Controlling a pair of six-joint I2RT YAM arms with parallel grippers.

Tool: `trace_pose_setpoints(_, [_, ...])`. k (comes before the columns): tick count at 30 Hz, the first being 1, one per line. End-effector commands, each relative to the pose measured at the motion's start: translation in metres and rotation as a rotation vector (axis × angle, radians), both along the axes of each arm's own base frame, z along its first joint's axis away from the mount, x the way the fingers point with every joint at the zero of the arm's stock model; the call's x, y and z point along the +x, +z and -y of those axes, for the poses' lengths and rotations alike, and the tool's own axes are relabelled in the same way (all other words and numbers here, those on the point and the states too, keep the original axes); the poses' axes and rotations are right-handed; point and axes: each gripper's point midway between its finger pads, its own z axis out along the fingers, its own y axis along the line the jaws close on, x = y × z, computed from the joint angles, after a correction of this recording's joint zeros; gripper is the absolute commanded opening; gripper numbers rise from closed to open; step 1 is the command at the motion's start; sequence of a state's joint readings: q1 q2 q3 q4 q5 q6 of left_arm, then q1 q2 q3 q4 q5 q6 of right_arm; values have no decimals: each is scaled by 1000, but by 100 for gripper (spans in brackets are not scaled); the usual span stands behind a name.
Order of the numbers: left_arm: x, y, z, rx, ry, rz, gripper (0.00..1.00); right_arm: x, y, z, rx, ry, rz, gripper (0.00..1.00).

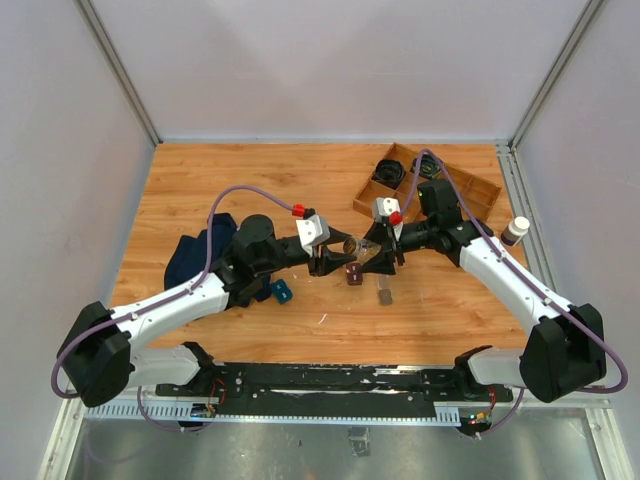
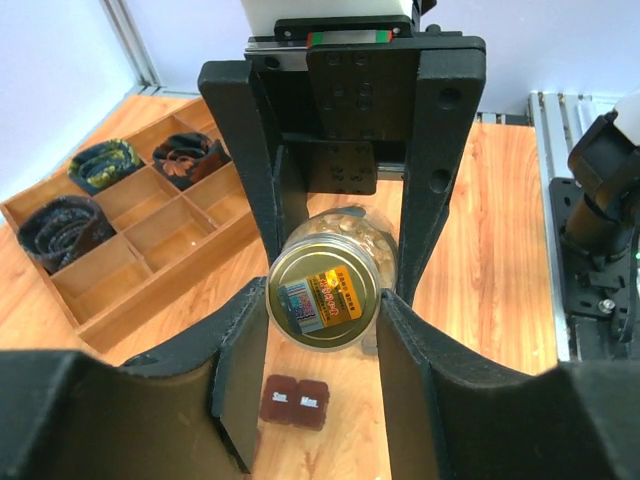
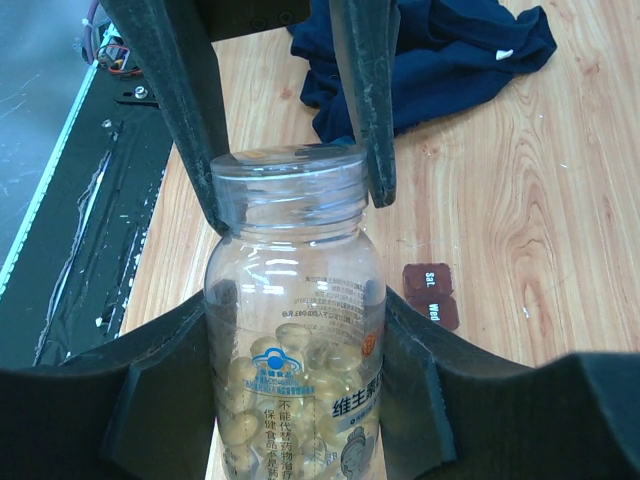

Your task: Sort the pills into containers

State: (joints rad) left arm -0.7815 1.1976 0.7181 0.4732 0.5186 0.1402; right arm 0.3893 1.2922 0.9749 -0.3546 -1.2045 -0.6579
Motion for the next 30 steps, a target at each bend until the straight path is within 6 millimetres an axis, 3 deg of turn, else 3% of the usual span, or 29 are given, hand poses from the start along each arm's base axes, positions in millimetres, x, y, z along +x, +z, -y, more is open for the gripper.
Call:
trace_pose_setpoints(1, [1, 22, 1, -64, 3, -4, 36, 3, 20, -1, 40, 11, 58, 1])
trace_pose_setpoints(3, [-1, 23, 2, -88, 1, -41, 30, 3, 20, -1, 40, 11, 57, 1])
trace_pose_setpoints(7, [-4, 26, 1, -149, 19, -158, 1, 3, 20, -1, 39, 10, 56, 1])
trace_pose_setpoints(14, [-1, 34, -9, -348, 227, -508, 0, 4, 19, -1, 38, 9, 56, 1])
trace_pose_setpoints(18, [-3, 25, -8, -379, 457, -618, 0, 5, 18, -1, 37, 9, 48, 1])
trace_pose_setpoints(22, [1, 23, -8, -401, 515, -701, 1, 5, 17, -1, 35, 8, 47, 1])
trace_pose_setpoints(23, [2, 24, -9, -405, 520, -702, 6, 5, 17, -1, 34, 6, 47, 1])
trace_pose_setpoints(24, [3, 23, -9, -404, 527, -699, 17, 5, 18, -1, 35, 7, 49, 1])
trace_pose_setpoints(27, [4, 26, -12, -395, 533, -671, 60, 5, 18, 0, 35, 5, 51, 1])
trace_pose_setpoints(30, [0, 28, -14, -372, 511, -616, 81, 5, 18, 0, 37, 6, 50, 1])
